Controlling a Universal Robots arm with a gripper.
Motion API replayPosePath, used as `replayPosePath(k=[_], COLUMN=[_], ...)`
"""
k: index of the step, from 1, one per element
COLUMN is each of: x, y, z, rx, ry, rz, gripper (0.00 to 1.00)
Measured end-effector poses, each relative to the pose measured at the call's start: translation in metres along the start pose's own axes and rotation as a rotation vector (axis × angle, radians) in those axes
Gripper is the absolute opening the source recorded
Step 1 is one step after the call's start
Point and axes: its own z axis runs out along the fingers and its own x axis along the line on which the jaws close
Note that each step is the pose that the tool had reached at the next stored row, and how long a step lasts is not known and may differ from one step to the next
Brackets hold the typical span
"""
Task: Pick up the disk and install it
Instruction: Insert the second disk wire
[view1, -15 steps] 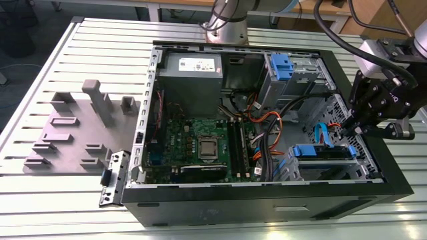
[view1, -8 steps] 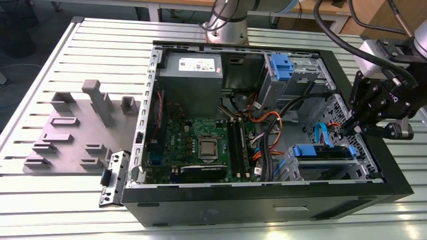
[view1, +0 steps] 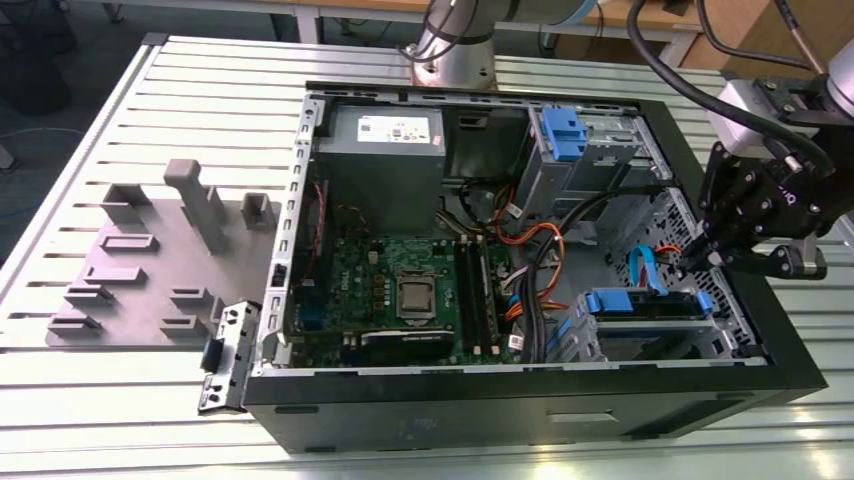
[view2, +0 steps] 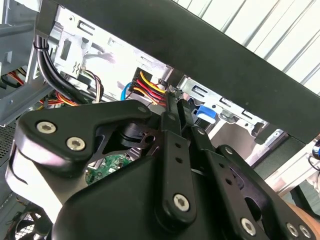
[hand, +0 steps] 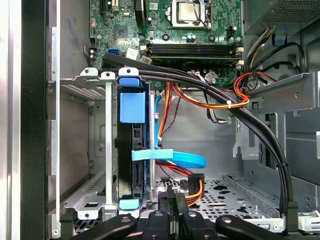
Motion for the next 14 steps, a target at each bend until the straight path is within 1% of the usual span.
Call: replayPosePath(k=[2,9,14], x=[0.0000,0.0005,0.0051], y=[0.0007,0.0110,0.0136], z=[0.0002,0.0004,0.0002], rx=[0.0001,0.0000,0.0000], ry=[-0.0004,-0.0001,0.0001], rz=[0.000,0.000,0.000], gripper=[0.16,0.16,0.16])
